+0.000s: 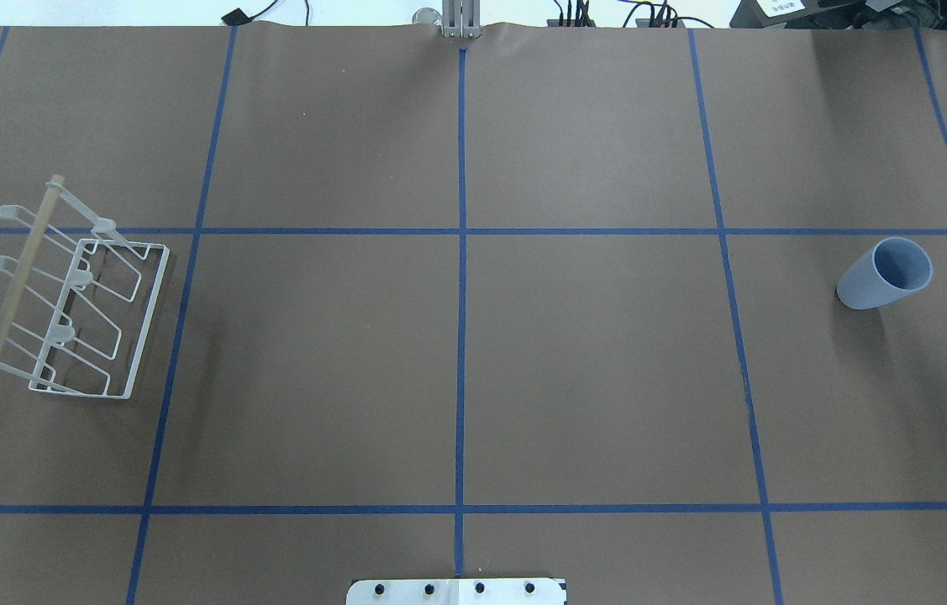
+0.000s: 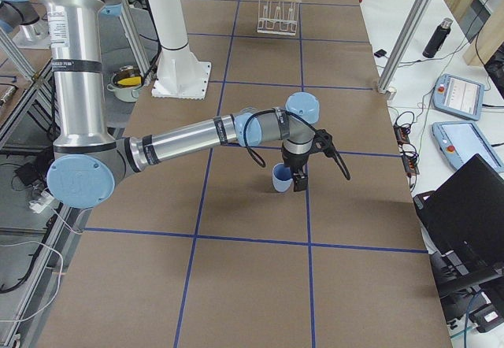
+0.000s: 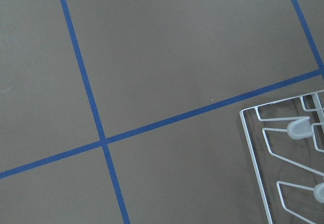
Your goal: Hang cup on cup holder
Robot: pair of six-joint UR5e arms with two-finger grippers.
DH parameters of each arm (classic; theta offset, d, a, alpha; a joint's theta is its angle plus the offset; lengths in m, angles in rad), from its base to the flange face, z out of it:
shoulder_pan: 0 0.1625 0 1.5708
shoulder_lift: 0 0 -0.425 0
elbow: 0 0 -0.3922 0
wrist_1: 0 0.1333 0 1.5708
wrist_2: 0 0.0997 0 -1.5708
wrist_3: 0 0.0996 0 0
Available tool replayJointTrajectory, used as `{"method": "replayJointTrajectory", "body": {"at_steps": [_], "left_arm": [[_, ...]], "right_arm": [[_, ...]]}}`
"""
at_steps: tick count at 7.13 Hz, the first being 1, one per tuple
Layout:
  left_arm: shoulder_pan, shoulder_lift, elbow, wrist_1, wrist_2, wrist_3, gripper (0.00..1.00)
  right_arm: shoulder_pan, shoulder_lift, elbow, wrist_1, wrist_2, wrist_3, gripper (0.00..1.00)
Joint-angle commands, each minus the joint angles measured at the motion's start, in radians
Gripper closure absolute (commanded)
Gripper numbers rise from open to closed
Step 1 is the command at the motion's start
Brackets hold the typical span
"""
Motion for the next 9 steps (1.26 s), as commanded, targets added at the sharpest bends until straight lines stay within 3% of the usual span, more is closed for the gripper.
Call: {"method": "replayJointTrajectory", "body": {"at_steps": [1, 5, 6, 9], "left_arm": [[0.000, 0.000, 0.000, 0.000, 0.000, 0.000, 0.02], [0.000, 0.002, 0.002, 0.000, 0.001, 0.000, 0.02], [0.000, 0.002, 0.002, 0.000, 0.001, 0.000, 0.02], [0.000, 0.002, 0.002, -0.002, 0.001, 0.000, 0.02]], "right_arm": [[-0.021, -0.002, -0.003, 0.010, 0.004, 0.002, 0.00], [-0.084, 0.007, -0.013, 0.010, 0.004, 0.003, 0.00], [-0.090, 0.040, -0.058, 0.010, 0.004, 0.006, 0.00], [-0.145, 0.093, -0.115, 0.033, 0.002, 0.161, 0.00]]}}
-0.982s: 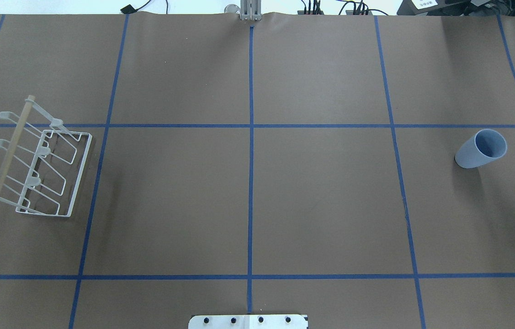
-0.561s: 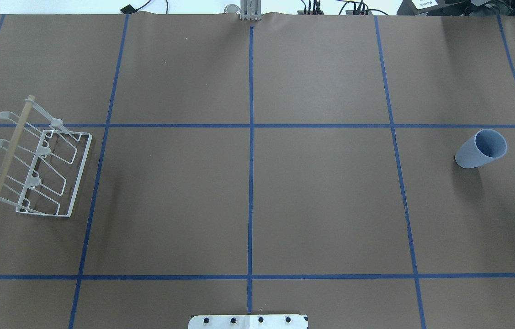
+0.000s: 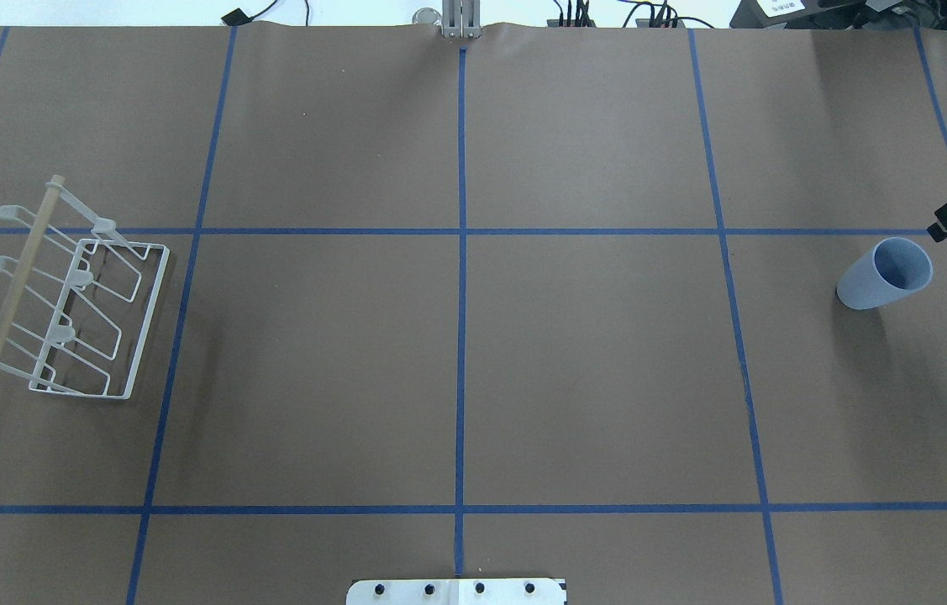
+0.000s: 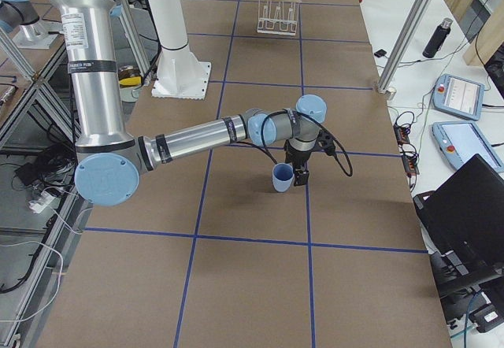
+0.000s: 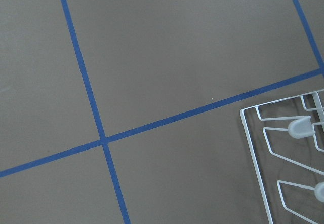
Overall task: Hang cup on cup holder
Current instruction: 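Lower the right gripper into the light-blue cup's rim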
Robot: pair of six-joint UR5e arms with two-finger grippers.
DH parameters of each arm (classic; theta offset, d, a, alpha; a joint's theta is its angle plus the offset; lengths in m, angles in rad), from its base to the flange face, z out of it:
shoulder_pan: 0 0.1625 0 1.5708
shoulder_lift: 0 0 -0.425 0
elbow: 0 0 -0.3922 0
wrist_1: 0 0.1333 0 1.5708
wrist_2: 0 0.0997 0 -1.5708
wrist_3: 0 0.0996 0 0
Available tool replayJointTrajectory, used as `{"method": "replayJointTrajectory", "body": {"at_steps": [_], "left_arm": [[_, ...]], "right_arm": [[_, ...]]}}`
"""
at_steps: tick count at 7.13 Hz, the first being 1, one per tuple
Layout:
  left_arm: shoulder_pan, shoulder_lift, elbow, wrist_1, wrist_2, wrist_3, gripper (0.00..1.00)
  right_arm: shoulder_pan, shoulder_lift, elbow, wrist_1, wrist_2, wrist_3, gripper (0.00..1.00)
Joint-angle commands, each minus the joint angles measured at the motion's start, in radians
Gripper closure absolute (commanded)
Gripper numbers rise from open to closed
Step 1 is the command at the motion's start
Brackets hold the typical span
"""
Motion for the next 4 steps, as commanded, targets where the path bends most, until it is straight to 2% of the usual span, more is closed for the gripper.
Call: {"method": "replayJointTrajectory", "body": {"at_steps": [1, 2, 4], "left_arm": [[0.000, 0.001, -0.001, 0.000, 0.000, 0.000, 0.02], [0.000, -0.001, -0.002, 0.000, 0.000, 0.000, 0.02], [0.000, -0.001, -0.003, 0.000, 0.000, 0.000, 0.02]], "right_arm": [[-0.046, 0.003, -0.105, 0.186, -0.003, 0.115, 0.01], [-0.069, -0.005, -0.194, 0.359, -0.007, 0.182, 0.01], [-0.074, -0.006, -0.200, 0.393, 0.002, 0.199, 0.02]]}}
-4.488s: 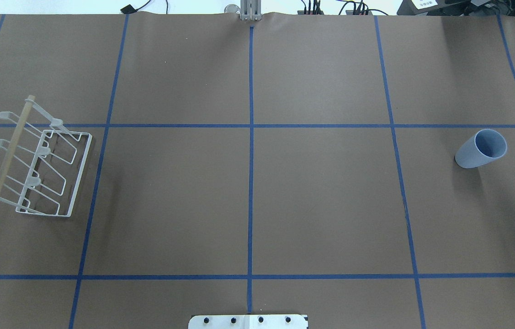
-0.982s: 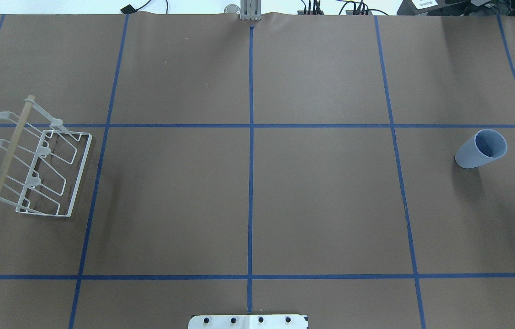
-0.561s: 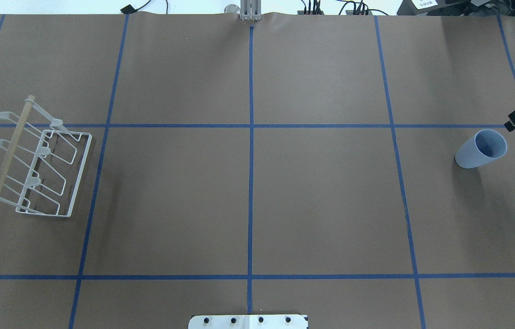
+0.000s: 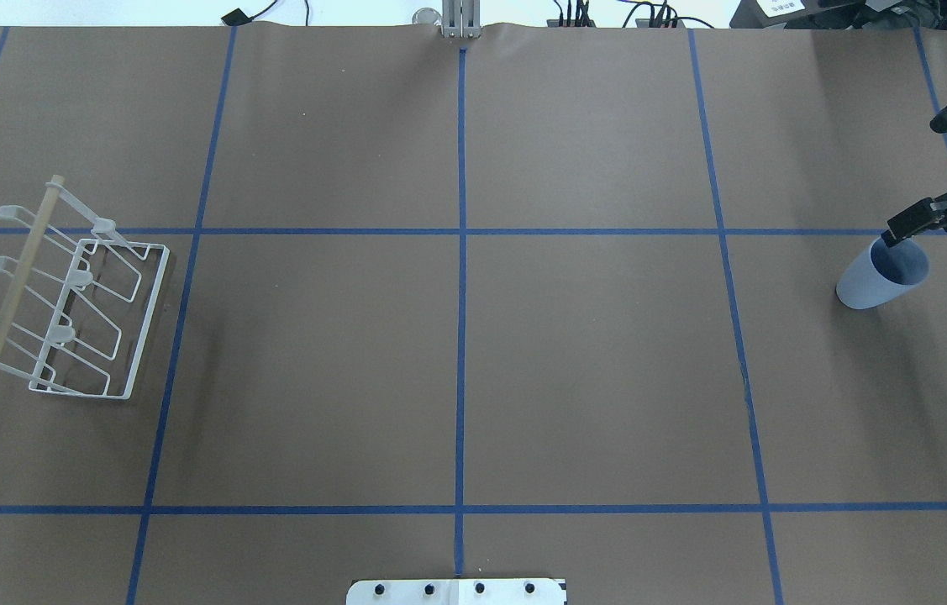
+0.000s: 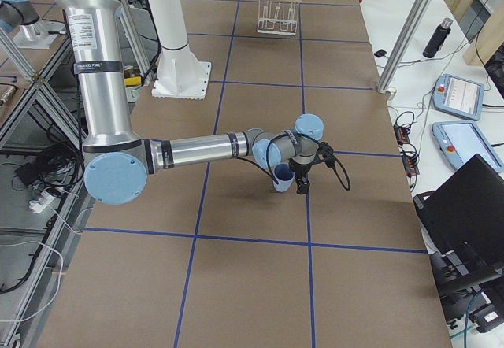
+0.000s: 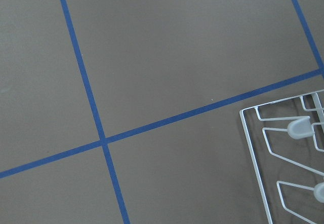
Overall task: Hang cup on cup holder
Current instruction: 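Lower the right gripper into the light-blue cup's rim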
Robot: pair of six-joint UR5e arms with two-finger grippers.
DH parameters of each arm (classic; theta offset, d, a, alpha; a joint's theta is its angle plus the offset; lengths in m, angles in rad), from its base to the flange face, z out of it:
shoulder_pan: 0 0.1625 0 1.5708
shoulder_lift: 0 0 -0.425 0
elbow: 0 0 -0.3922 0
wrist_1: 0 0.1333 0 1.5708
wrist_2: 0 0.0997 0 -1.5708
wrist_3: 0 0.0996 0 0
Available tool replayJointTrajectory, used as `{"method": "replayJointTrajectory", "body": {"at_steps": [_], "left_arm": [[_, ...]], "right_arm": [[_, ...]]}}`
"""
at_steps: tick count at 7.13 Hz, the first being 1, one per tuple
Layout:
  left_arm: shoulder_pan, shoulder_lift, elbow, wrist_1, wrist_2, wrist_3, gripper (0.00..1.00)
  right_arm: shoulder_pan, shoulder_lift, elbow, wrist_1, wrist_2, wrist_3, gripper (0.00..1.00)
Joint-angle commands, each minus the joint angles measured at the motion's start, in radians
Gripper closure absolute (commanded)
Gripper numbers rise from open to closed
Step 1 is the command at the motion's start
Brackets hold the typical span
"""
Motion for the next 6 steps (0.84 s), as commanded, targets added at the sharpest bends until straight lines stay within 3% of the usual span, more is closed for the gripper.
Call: {"method": "replayJointTrajectory", "body": {"at_steps": [1, 4, 5, 6], "left_arm": [[0.000, 0.001, -0.004, 0.000, 0.000, 0.000, 0.02], [0.000, 0.001, -0.010, 0.001, 0.000, 0.000, 0.02], [0.002, 0.001, -0.009, 0.000, 0.000, 0.000, 0.02], [0.000, 0.001, -0.009, 0.000, 0.000, 0.000, 0.02]], "right_arm": [[-0.013, -0.014, -0.015, 0.046, 0.005, 0.018, 0.03], [-0.013, -0.032, 0.023, 0.038, 0.006, 0.012, 0.15], [-0.013, -0.032, 0.025, 0.037, 0.011, 0.018, 0.63], [-0.013, -0.034, 0.023, 0.037, 0.011, 0.016, 1.00]]}}
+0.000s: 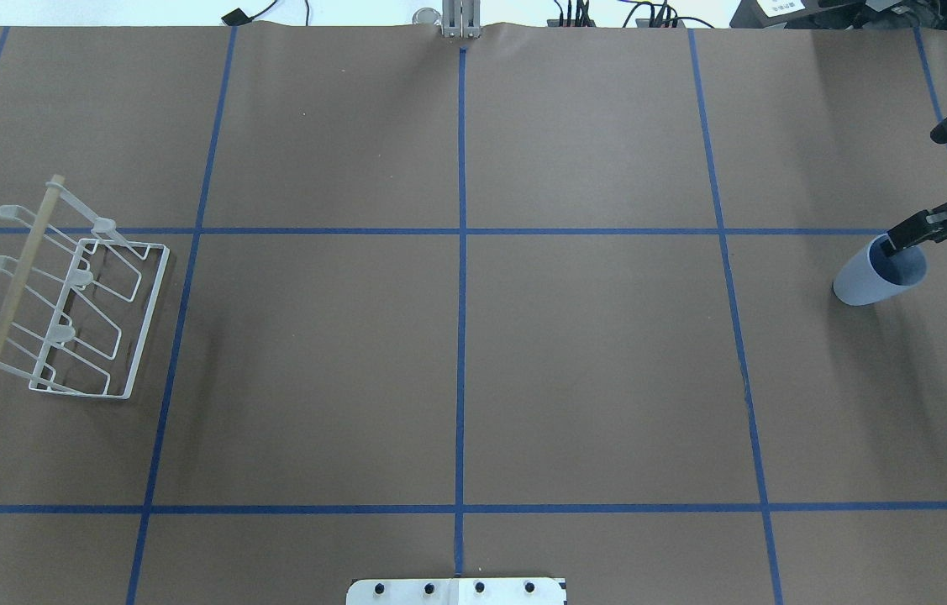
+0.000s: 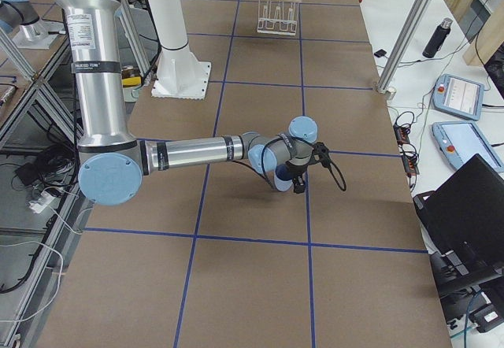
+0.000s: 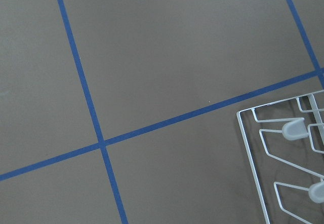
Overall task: Hang cup on cup holder
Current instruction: 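Close the right gripper on the cup rim and lift it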
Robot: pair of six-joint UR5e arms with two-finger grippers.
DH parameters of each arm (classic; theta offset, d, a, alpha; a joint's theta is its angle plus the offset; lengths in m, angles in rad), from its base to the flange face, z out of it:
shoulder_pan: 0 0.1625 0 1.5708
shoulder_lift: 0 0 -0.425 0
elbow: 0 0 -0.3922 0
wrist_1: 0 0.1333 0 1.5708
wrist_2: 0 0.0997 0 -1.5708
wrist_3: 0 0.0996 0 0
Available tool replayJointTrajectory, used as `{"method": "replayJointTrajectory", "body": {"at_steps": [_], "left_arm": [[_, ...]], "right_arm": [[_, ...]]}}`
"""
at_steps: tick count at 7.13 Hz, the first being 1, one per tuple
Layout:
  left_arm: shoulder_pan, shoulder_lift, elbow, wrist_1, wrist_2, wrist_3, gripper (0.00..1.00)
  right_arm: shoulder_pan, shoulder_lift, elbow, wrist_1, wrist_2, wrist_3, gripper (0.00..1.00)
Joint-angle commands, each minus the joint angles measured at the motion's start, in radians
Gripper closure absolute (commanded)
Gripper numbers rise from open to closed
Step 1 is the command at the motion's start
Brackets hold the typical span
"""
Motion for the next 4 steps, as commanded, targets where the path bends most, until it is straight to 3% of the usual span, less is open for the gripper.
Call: {"method": "replayJointTrajectory", "body": {"at_steps": [1, 4], "left_arm": [[-0.001, 0.000, 0.000, 0.001, 0.000, 0.000, 0.02], [-0.001, 0.000, 0.000, 0.000, 0.000, 0.000, 0.02]], "right_arm": [[0.001, -0.003, 0.008, -0.005, 0.014, 0.002, 1.00], [0.030, 0.006, 0.095, -0.149, 0.073, 0.002, 1.00]]}}
